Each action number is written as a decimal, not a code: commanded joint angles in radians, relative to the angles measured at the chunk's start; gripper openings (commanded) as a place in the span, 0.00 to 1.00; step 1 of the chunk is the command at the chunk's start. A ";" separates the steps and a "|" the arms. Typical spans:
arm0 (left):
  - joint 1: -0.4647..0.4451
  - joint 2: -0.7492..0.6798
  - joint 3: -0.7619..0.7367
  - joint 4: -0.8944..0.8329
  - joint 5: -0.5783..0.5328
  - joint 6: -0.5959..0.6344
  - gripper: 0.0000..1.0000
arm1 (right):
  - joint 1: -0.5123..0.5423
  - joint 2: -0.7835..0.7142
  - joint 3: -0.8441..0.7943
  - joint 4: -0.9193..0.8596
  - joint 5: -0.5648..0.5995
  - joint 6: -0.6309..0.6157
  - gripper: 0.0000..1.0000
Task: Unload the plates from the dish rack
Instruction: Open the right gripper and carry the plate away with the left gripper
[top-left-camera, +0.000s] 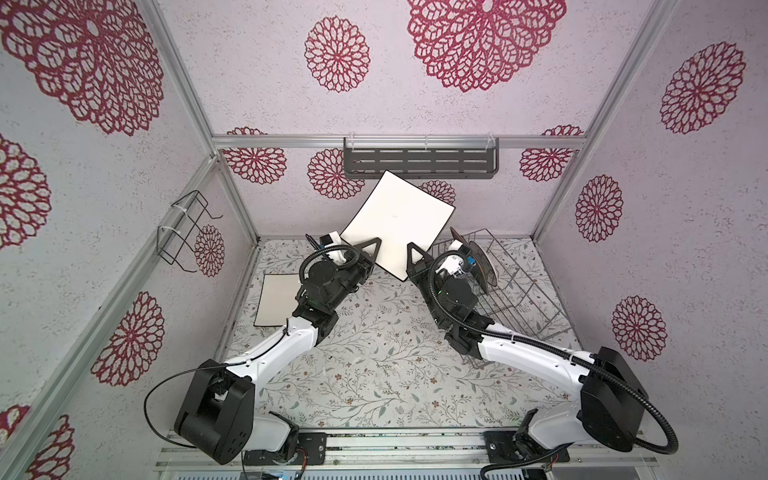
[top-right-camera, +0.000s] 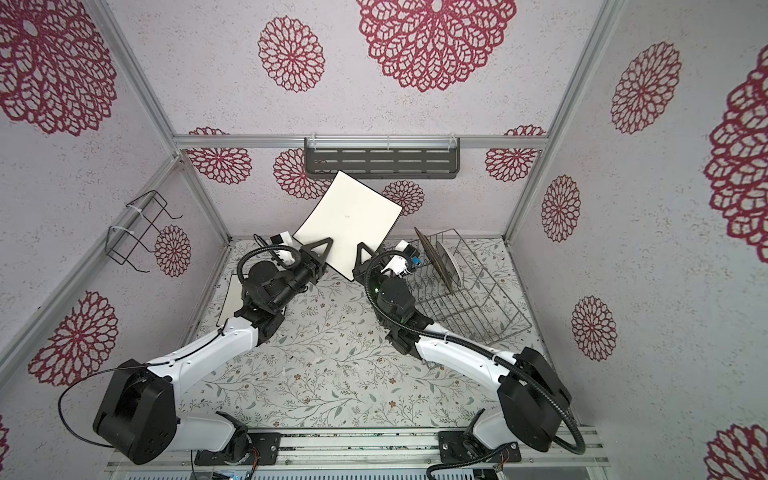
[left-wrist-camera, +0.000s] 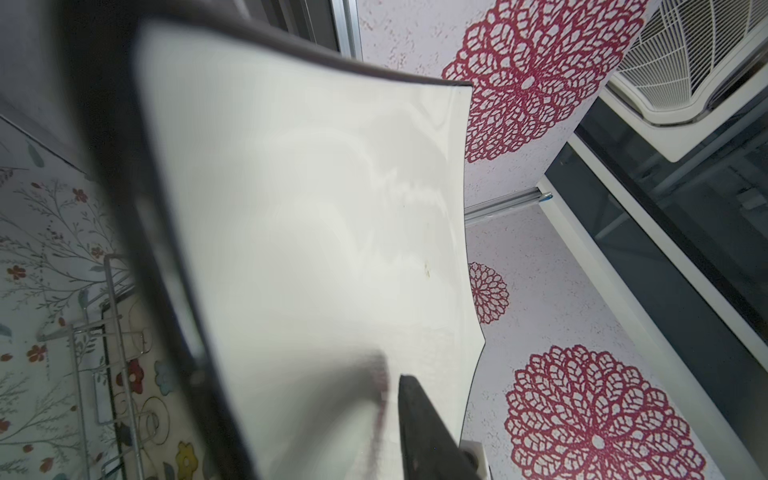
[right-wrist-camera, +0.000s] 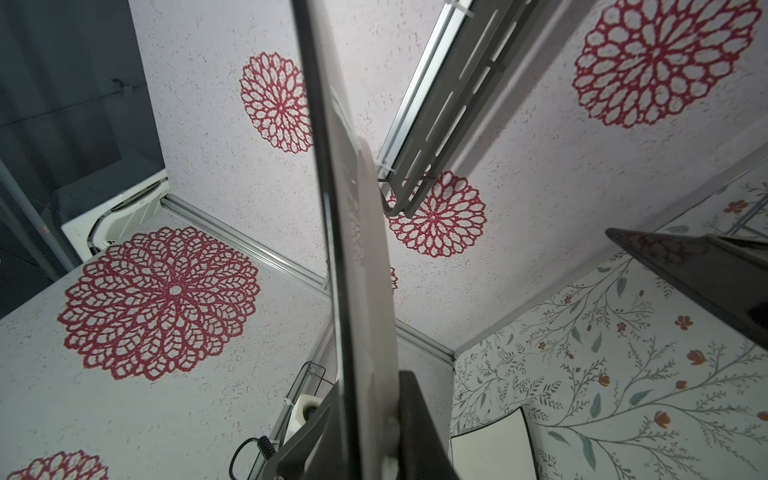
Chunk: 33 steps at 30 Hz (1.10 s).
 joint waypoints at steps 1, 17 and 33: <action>-0.005 0.003 0.007 0.041 0.008 0.006 0.23 | -0.005 -0.046 0.062 0.238 -0.021 0.038 0.00; 0.003 -0.016 -0.023 0.058 -0.025 -0.008 0.00 | -0.079 -0.048 0.030 0.106 -0.181 0.171 0.33; 0.071 -0.115 -0.026 -0.003 -0.034 0.007 0.00 | -0.122 -0.095 -0.054 0.069 -0.212 0.224 0.56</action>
